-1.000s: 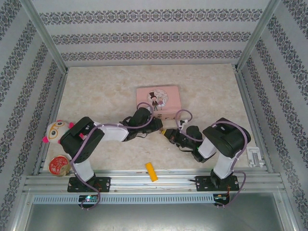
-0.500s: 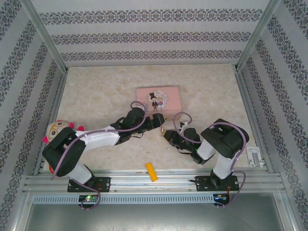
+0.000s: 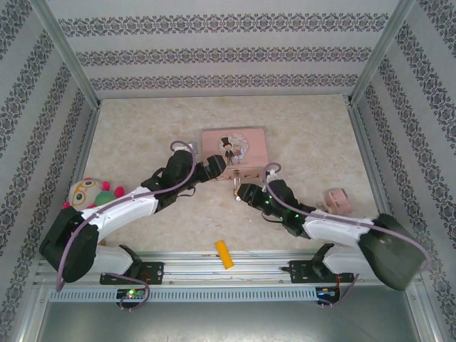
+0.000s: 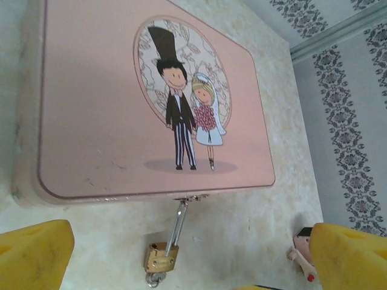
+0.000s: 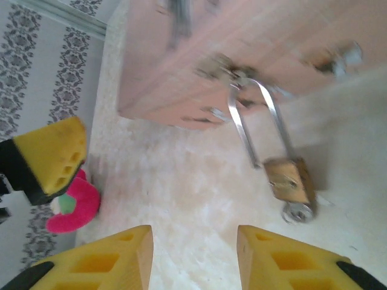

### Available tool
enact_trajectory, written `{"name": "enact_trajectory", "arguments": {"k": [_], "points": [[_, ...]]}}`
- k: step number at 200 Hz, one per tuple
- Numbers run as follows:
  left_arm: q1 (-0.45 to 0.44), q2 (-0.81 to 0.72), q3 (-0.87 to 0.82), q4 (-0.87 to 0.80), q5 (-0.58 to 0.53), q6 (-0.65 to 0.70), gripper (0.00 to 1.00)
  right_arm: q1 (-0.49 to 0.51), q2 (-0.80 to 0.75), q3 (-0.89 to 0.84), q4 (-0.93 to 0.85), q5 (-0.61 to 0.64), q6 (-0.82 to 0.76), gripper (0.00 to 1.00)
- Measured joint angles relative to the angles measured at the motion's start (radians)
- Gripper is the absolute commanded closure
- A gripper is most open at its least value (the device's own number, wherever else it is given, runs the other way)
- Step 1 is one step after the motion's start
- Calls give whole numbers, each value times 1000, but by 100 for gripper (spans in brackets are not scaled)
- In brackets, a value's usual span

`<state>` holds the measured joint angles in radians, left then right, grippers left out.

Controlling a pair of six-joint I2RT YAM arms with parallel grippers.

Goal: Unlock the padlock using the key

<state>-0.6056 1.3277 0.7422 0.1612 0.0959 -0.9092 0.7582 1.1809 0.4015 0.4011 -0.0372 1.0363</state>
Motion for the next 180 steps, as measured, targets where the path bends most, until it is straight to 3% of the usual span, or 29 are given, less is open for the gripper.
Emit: {"name": "enact_trajectory", "arguments": {"k": [31, 65, 180], "points": [[40, -14, -14, -1, 0, 34, 1, 17, -124, 161, -319, 117, -131, 52], [86, -14, -14, -1, 8, 70, 1, 17, -64, 200, -497, 163, -230, 49], [163, 21, -5, -21, 104, 120, 1, -67, 275, 338, -499, -3, -384, 55]]}}
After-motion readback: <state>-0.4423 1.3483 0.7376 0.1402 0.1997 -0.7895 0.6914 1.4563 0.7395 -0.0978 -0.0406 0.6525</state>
